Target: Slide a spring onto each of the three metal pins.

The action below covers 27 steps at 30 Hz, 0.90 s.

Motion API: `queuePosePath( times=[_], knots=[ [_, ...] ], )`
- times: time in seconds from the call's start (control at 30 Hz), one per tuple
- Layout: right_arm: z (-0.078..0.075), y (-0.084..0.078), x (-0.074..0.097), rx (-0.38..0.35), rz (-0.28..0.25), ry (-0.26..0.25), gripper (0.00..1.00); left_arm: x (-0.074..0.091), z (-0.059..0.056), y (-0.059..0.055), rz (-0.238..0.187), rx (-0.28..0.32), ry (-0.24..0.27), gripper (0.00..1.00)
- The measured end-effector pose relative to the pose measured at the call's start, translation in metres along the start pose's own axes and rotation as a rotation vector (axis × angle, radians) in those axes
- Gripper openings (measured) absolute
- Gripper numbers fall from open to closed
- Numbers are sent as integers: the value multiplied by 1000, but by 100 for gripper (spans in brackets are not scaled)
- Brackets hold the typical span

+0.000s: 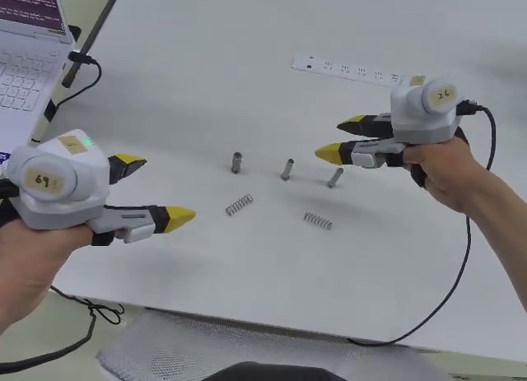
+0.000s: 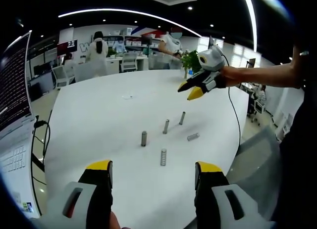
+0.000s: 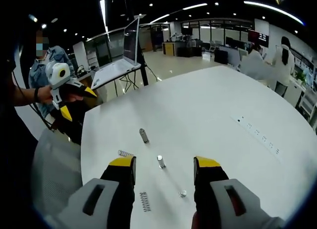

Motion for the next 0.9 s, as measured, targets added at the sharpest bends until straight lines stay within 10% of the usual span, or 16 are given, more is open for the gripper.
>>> queuePosePath(
  times=[0.9],
  knots=[
    [29,-55,64,-129,-80,-123,60,-9,6,13,-8,-12,-5,64]
  ],
)
Point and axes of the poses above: the centre of the closed fingertips' face, and the gripper's own axes: x roughly backward along the fingers, z roughly to its left, y roughly out of its top, the point moved 5 cm from there along x, roughly backward along the fingers, and after that the axes turned 1 degree about -x, right-handed, at the moved point
